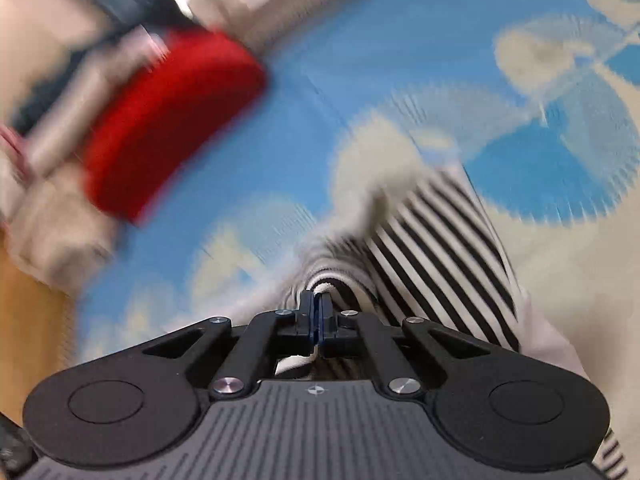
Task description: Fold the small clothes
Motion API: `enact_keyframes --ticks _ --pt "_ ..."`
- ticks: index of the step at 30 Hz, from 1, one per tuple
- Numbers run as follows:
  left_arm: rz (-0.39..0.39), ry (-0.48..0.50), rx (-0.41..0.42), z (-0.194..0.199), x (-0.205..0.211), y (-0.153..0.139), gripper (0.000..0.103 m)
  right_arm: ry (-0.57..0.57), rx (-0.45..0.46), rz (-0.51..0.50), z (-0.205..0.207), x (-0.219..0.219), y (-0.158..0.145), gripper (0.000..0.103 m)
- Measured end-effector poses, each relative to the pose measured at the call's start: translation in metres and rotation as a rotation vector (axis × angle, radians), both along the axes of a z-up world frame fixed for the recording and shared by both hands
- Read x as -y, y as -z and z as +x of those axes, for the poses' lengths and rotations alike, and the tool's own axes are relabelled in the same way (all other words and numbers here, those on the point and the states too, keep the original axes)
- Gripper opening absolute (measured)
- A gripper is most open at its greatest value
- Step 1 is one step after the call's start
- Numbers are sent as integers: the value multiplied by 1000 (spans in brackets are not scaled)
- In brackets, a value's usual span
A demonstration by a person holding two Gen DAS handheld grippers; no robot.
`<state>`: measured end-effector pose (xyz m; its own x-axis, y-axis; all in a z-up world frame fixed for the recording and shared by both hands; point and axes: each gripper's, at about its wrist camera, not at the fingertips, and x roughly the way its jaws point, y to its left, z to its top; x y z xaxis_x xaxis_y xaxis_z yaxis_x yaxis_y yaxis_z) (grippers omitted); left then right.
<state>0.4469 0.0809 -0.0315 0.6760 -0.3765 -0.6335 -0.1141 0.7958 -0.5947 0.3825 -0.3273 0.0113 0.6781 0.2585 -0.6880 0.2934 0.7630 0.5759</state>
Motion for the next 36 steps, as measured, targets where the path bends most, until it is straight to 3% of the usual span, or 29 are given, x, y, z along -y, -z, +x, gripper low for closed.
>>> enact_keyframes --ticks 2,3,5,6,8,9,10,11,12,13,15,20,25,27,28,30,32,33,35,36 --pt "-18 -10 -71 3 -6 11 1 59 -16 73 -11 16 3 1" --pt "9 -2 -153 6 -6 22 2 87 -63 110 -14 22 14 1" --pt "84 15 -403 13 -7 56 7 128 -269 157 -16 33 51 1" --pt "68 -13 -505 13 -13 73 7 130 -386 162 -18 35 73 1" --pt "-47 -69 -554 9 -25 87 8 137 -492 155 -20 36 94 6" --pt "-59 -71 -552 10 -26 86 17 133 -495 130 -19 35 95 6" --pt "-48 -64 -532 12 -25 81 34 124 -472 109 -16 34 91 7" --pt "-30 -56 -500 14 -23 75 42 115 -447 87 -13 33 86 12" --pt "-18 -46 -478 15 -20 72 48 107 -414 60 -10 31 78 25" --pt "-10 -31 -472 17 -16 72 48 101 -394 35 -9 30 73 35" --pt "-7 -25 -485 17 -13 75 48 87 -382 0 -7 28 72 37" --pt "3 -38 -539 20 -5 88 48 97 -419 67 -5 29 87 38" --pt "-16 -20 -517 22 0 85 47 134 -314 67 -5 31 67 38" --pt "-13 -16 -515 22 2 86 39 153 -281 58 -6 31 62 38" --pt "-12 -12 -510 22 3 86 25 151 -281 56 -6 31 61 39" --pt "-33 13 -469 21 5 82 8 131 -306 69 -4 29 65 42" --pt "-41 25 -406 21 7 71 7 92 -345 87 1 26 70 44" --pt "-84 24 -346 20 6 61 7 97 -364 87 1 28 70 44" --pt "-198 53 -252 19 5 48 7 190 -358 39 -2 42 61 44" --pt "-216 80 -218 20 5 40 7 218 -348 0 -3 46 56 44"
